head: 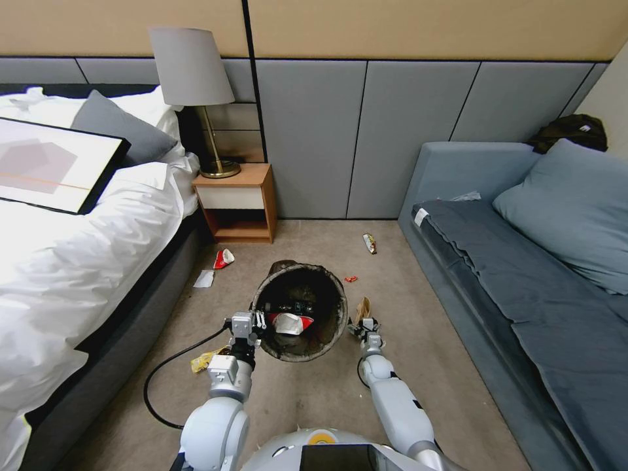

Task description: Pick up the trash bin, then pick up the garbage from the floor and place it into the trash bin.

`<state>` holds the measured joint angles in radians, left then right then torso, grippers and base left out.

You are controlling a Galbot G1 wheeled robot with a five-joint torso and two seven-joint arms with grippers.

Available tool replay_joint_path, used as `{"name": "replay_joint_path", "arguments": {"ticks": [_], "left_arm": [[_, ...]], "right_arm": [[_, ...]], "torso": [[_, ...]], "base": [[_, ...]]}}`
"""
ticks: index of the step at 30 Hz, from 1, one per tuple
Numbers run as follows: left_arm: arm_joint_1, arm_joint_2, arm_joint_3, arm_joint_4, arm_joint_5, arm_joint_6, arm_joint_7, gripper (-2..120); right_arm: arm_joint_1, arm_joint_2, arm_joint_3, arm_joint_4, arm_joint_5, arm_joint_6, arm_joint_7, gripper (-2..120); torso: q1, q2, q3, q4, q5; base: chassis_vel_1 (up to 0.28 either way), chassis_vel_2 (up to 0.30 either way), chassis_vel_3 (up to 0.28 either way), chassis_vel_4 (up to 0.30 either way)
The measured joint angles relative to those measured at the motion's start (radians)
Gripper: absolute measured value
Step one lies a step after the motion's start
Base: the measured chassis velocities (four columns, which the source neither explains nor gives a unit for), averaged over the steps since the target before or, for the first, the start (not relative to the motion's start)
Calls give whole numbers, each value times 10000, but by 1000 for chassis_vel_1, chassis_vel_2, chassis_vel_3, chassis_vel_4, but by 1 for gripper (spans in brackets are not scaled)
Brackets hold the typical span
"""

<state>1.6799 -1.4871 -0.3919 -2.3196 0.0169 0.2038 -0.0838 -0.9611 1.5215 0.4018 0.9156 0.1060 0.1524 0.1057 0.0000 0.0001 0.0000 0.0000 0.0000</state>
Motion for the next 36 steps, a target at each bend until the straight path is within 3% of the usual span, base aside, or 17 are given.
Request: {"name": "replay_joint_path", "arguments": {"ticks": [8, 10, 23, 26, 36], "left_arm": [[22, -10, 24, -19, 35, -4, 0, 0], [19, -12, 27, -19, 44, -4, 0, 0], [-21, 1, 43, 21, 44, -4, 3, 0], [-34, 7, 58, 44, 42, -4, 3, 0], [-58, 8, 96, 80, 41, -4, 5, 0]], "right_arm": [[-33, 6, 28, -53, 1, 79, -122, 71], [-38, 16, 35, -74, 0, 106, -135, 59], [-7, 3, 63, -63, -2, 120, -133, 17], [-27, -7, 85, -63, -3, 142, -131, 2], [-64, -53, 122, -70, -9, 229, -132, 0]], "torso": [[0, 0, 0, 0, 0], [0, 0, 0, 0, 0], [0, 0, 0, 0, 0], [0, 0, 0, 0, 0], [0, 0, 0, 0, 0]], "base": [[0, 0, 0, 0], [0, 0, 0, 0], [0, 0, 0, 0], [0, 0, 0, 0], [0, 0, 0, 0]]}}
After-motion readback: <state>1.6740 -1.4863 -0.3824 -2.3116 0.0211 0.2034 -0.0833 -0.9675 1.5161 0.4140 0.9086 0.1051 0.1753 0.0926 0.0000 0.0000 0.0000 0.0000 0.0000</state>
